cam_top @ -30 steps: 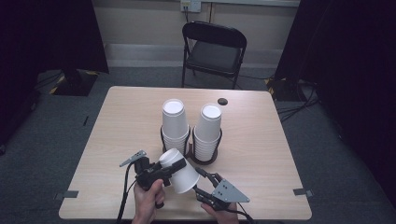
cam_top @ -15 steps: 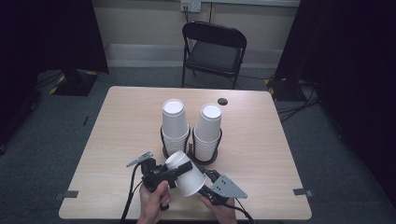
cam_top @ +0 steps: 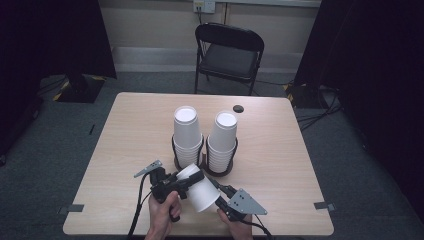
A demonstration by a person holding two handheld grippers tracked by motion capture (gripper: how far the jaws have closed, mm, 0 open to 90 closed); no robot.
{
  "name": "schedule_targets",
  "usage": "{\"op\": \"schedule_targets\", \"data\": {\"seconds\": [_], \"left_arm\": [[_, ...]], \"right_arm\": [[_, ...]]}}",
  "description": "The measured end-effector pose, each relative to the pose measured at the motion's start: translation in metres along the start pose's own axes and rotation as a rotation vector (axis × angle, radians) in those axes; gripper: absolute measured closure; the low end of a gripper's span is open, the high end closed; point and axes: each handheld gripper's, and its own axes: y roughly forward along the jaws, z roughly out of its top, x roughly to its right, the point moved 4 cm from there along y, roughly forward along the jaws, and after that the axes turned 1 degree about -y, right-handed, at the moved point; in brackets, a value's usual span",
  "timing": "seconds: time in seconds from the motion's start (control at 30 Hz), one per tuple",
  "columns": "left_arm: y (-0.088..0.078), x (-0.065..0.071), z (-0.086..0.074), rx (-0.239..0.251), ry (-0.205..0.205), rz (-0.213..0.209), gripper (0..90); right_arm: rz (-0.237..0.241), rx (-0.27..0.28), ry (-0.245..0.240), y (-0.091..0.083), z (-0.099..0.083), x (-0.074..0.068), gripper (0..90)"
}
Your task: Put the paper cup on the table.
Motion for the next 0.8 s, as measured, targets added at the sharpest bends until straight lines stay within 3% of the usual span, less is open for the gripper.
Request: {"op": "schedule_targets", "data": {"seconds": [0.03, 0.17, 0.23, 0.33, 0.37, 0.47, 0.5, 0.53, 0.63, 0.7, 0.8], "left_arm": [[0.000, 0.000, 0.000, 0.000, 0.000, 0.000, 15.9], [-0.002, 0.001, 0.006, -0.008, 0.074, 0.032, 15.8], [-0.003, 0.002, 0.010, 0.005, 0.082, 0.025, 15.6], [-0.004, 0.003, 0.017, 0.029, 0.144, 0.059, 15.1], [-0.004, 0.003, 0.017, 0.029, 0.144, 0.059, 15.3], [-0.007, 0.003, 0.021, 0.052, 0.241, 0.080, 15.2], [-0.007, 0.003, 0.021, 0.052, 0.241, 0.080, 15.2], [-0.009, 0.003, 0.024, 0.069, 0.276, 0.093, 15.2], [-0.012, 0.002, 0.025, 0.079, 0.309, 0.109, 15.2], [-0.016, -0.001, 0.026, 0.069, 0.377, 0.119, 16.6], [-0.019, -0.004, 0.026, 0.064, 0.397, 0.138, 16.1]], "right_arm": [[0.000, 0.000, 0.000, 0.000, 0.000, 0.000, 85.8], [0.011, -0.005, 0.012, 0.000, 0.000, -0.001, 85.8], [0.013, -0.011, 0.016, -0.001, -0.001, -0.001, 85.9], [0.025, -0.022, 0.019, -0.002, -0.001, -0.002, 86.0], [0.025, -0.022, 0.019, -0.002, -0.001, -0.002, 86.0], [0.029, -0.048, 0.027, -0.004, -0.003, -0.003, 86.0], [0.029, -0.048, 0.027, -0.004, -0.003, -0.003, 86.0], [0.030, -0.060, 0.030, -0.004, -0.003, -0.003, 86.0], [0.033, -0.077, 0.037, -0.004, -0.004, -0.004, 86.0], [0.033, -0.106, 0.044, -0.004, -0.006, -0.003, 86.0], [0.036, -0.137, 0.051, -0.005, -0.007, -0.002, 86.0]]}}
